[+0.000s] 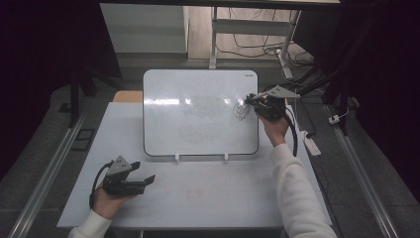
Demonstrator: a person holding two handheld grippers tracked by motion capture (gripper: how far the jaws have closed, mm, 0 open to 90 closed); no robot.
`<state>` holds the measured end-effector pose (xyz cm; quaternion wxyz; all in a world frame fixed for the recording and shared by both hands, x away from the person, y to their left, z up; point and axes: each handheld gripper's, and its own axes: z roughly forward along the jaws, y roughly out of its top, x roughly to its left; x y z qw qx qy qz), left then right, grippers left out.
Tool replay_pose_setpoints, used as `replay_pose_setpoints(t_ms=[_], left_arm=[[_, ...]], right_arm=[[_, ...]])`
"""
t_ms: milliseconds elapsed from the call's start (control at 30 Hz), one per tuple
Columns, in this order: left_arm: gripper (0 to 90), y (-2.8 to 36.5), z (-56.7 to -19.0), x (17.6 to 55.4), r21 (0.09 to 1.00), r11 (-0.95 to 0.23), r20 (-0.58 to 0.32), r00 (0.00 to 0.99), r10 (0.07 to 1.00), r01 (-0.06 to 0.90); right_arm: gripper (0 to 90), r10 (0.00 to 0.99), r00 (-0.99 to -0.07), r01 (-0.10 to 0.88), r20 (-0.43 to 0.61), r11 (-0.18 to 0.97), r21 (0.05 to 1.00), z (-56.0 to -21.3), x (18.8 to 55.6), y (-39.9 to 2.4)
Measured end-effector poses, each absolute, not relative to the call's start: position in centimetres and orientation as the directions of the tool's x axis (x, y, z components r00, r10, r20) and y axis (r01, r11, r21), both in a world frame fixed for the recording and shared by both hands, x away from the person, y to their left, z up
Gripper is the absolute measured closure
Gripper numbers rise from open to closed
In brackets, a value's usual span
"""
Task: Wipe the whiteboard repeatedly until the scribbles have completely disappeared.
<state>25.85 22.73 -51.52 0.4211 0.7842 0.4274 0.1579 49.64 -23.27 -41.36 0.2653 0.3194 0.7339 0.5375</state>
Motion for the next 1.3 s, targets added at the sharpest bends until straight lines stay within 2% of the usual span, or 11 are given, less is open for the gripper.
replay_pose_setpoints(t_ms=[100, 267, 400, 467, 567, 700, 867, 1033, 1167, 1233, 1300], left_arm=[[23.5, 22.7, -51.4, 25.7, 0.799, -0.281, -0.110, 0.588, 0.801, 0.532], [23.5, 22.7, -51.6, 26.0, 0.794, -0.280, -0.116, 0.587, 0.801, 0.540], [23.6, 22.7, -51.5, 25.8, 0.798, -0.281, -0.113, 0.589, 0.800, 0.534], [23.6, 22.7, -51.5, 25.8, 0.798, -0.277, -0.115, 0.587, 0.801, 0.534], [23.6, 22.8, -51.6, 25.9, 0.795, -0.278, -0.118, 0.586, 0.802, 0.540], [23.6, 22.7, -51.5, 25.8, 0.799, -0.277, -0.116, 0.588, 0.800, 0.534], [23.6, 22.7, -51.7, 26.0, 0.792, -0.280, -0.121, 0.590, 0.799, 0.542], [23.6, 22.8, -51.5, 25.8, 0.799, -0.277, -0.117, 0.590, 0.799, 0.533], [23.6, 22.8, -51.6, 26.0, 0.795, -0.276, -0.121, 0.588, 0.799, 0.539], [23.6, 22.7, -51.7, 26.0, 0.795, -0.280, -0.119, 0.591, 0.798, 0.539], [23.6, 22.6, -51.6, 25.9, 0.796, -0.285, -0.114, 0.594, 0.797, 0.535]], right_arm=[[77.8, 0.800, -0.598, 0.214, 0.047, 0.103, 0.971, -41.4, 50.1, -24.5], [77.8, 0.735, -0.677, 0.183, -0.030, 0.207, 0.961, -42.3, 49.0, -22.6], [77.8, 0.789, -0.609, 0.216, 0.087, 0.059, 0.975, -42.1, 49.6, -24.0], [77.8, 0.765, -0.640, 0.214, 0.070, 0.089, 0.973, -42.5, 49.3, -22.9], [77.8, 0.732, -0.681, 0.179, -0.019, 0.192, 0.965, -42.6, 48.8, -21.3], [77.9, 0.786, -0.614, 0.203, 0.074, 0.066, 0.977, -42.3, 49.6, -22.8], [77.9, 0.715, -0.698, 0.170, -0.023, 0.197, 0.966, -43.0, 48.5, -20.1], [77.8, 0.756, -0.650, 0.201, 0.076, 0.075, 0.977, -42.6, 49.6, -21.3], [77.8, 0.659, -0.752, 0.211, 0.015, 0.219, 0.953, -42.9, 48.8, -20.0], [77.8, 0.689, -0.725, 0.203, -0.006, 0.223, 0.953, -42.4, 49.0, -20.6], [77.8, 0.736, -0.677, 0.204, 0.022, 0.159, 0.966, -42.1, 49.4, -21.5]])
